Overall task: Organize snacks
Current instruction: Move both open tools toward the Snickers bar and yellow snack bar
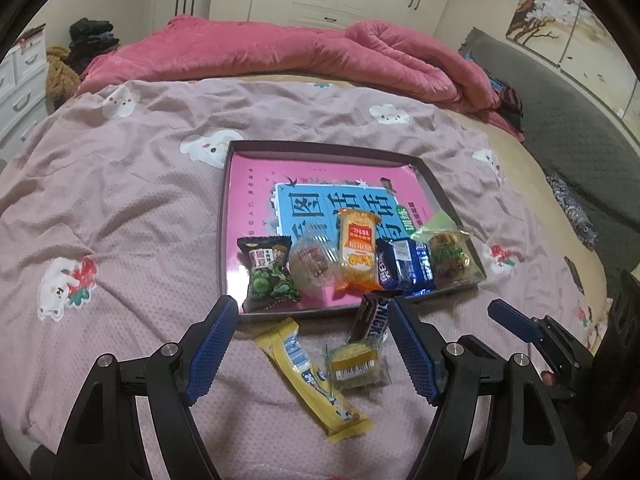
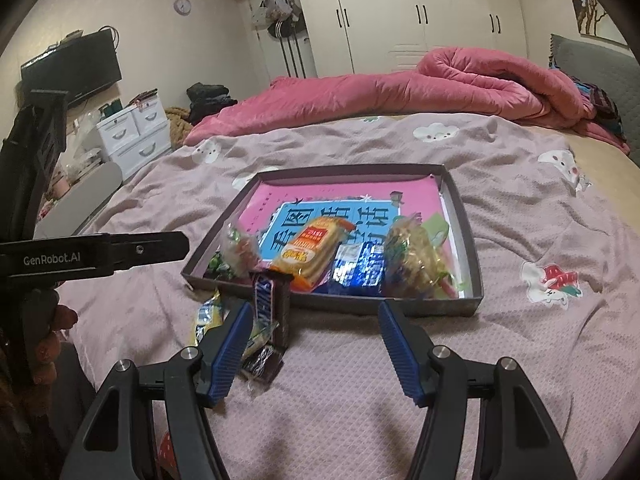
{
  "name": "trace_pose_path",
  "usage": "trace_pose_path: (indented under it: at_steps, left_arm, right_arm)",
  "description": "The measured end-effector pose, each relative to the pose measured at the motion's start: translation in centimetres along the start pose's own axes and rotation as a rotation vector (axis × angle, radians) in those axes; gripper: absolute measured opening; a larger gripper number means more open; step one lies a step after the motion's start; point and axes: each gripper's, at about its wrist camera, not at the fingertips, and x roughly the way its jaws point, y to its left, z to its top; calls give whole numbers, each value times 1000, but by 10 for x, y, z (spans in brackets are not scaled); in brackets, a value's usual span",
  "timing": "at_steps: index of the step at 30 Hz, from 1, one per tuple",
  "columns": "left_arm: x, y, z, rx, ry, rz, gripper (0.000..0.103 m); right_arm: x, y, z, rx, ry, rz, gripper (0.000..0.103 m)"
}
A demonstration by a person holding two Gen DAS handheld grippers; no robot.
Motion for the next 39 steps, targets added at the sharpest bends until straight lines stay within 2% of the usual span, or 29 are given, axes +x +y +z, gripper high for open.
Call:
trace_pose_path:
  at_steps: [6,19,28,36,39]
  left_arm:
    - [3,-3,-6,6,23,-12,78]
    - [29,-8,-24,8,128,-61,78]
    - [45,-13,-31,15,179,-100,78]
    - [52,-18,-31,54,200,-93,78]
    - [56,-19,-32,69,211,-89,78]
  right_arm:
    - [4,6,-9,-10,42,17,65]
    - [32,17,-32,-46,160,55,65]
    - [49,24,-39,-70,180,94,65]
    - [64,26,-41,-75,188,97,65]
    - [69,26,-42,-77,193,103,62]
